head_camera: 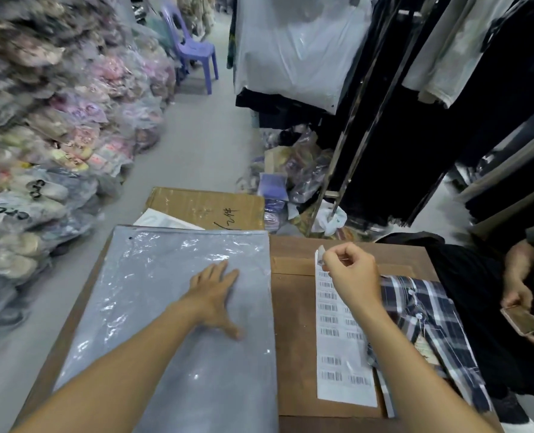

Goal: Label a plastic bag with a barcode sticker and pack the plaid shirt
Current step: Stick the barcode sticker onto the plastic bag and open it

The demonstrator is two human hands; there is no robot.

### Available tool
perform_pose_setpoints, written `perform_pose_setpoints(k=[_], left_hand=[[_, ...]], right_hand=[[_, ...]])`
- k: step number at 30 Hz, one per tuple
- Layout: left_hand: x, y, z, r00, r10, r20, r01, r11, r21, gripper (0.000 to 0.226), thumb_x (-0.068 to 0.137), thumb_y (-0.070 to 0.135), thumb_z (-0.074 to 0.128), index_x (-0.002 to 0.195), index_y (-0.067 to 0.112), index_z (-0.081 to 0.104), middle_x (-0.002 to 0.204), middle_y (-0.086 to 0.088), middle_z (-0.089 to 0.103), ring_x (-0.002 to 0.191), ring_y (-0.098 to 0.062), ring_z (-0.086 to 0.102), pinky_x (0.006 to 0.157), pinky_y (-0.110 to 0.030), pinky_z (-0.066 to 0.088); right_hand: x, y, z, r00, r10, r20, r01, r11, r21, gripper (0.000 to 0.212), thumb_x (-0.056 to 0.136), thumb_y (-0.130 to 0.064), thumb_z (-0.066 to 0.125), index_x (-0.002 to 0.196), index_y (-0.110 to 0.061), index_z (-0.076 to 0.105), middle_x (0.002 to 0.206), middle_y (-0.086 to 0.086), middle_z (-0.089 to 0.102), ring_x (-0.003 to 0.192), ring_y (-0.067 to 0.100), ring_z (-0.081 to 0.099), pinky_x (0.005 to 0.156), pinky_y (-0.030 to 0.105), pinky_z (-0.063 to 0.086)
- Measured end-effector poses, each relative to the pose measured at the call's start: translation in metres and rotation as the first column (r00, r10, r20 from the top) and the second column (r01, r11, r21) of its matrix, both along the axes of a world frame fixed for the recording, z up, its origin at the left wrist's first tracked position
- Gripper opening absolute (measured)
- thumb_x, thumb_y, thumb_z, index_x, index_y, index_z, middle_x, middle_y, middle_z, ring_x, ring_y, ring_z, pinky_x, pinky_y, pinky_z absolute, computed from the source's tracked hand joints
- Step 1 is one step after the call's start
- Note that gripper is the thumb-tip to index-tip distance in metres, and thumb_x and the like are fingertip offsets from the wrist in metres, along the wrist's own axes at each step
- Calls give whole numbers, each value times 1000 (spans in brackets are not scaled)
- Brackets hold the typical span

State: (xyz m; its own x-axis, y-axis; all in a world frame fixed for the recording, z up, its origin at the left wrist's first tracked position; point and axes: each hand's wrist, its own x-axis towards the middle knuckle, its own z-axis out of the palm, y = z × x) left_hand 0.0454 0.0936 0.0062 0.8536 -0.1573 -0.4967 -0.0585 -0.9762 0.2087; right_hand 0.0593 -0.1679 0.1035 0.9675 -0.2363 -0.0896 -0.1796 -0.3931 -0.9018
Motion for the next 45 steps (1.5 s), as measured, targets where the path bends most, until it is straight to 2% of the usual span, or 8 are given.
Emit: perform_pose_setpoints(k=[12, 14, 16, 19, 23, 31, 36, 45], left_hand=[[-26, -71, 7, 998, 3, 61, 11, 971, -239, 122, 48, 73, 71, 150, 31, 18, 160, -5, 11, 148, -27, 6, 120, -46, 8], [-21, -73, 17, 964, 260, 49, -198, 831, -519, 76, 71, 57, 70, 135, 24, 48, 138, -2, 47, 130, -20, 42, 112, -37, 33], [-15, -79, 34, 841, 522, -142, -436, 499, -749, 27, 89, 37, 65, 104, 15, 68, 99, 0, 67, 95, -18, 63, 88, -32, 50], [-5, -85, 52, 688, 526, -499, -618, 65, -783, 34, 95, 34, 58, 93, 2, 70, 85, -9, 69, 81, -21, 66, 81, -33, 55], [-2, -88, 57, 674, 462, -576, -626, -56, -777, 28, 93, 26, 63, 94, -2, 68, 91, -14, 74, 83, -20, 70, 78, -28, 60], [10, -81, 40, 681, 496, -539, -633, 26, -774, 12, 95, 11, 60, 93, 3, 68, 88, -15, 73, 76, -21, 68, 70, -26, 57], [27, -79, 25, 706, 565, -427, -599, 155, -785, 9, 92, 9, 65, 83, 10, 69, 66, -3, 61, 66, -17, 58, 64, -24, 52], [54, -89, -10, 769, 635, -71, -489, 513, -705, 13, 82, 13, 74, 94, 18, 73, 67, 7, 61, 62, -10, 59, 59, -8, 44]], right_hand=[[-11, 17, -30, 995, 41, -91, -43, 999, -23, 10, 79, -11, 67, 70, -14, 69, 71, 1, 71, 62, 11, 58, 61, 25, 45], [-14, 21, -36, 997, 61, -55, -63, 997, -51, 10, 77, -12, 67, 70, -17, 69, 75, 1, 71, 69, 16, 63, 65, 29, 51], [-16, 26, -43, 995, 96, 5, -95, 990, -102, 9, 77, -14, 68, 71, -20, 69, 82, -1, 69, 76, 13, 64, 71, 33, 54], [-20, 38, -48, 985, 168, 46, -157, 969, -191, 9, 78, -30, 65, 76, -23, 70, 95, -8, 61, 88, 9, 60, 73, 37, 54], [-22, 46, -51, 974, 227, 18, -218, 953, -212, 16, 79, -34, 63, 84, -23, 74, 118, -12, 50, 110, 7, 52, 85, 29, 48], [-10, 38, -59, 984, 176, 0, -176, 984, 5, 16, 85, -1, 68, 87, -12, 78, 94, 1, 72, 80, -3, 65, 69, 11, 50], [8, 24, -76, 989, 98, -113, -78, 982, 170, 23, 86, 3, 68, 85, -20, 73, 81, -1, 74, 72, 12, 72, 79, 42, 62], [37, 17, -109, 952, 23, -305, 34, 983, 181, 18, 80, -2, 75, 81, -19, 71, 74, 11, 74, 61, 20, 67, 73, 48, 60]])
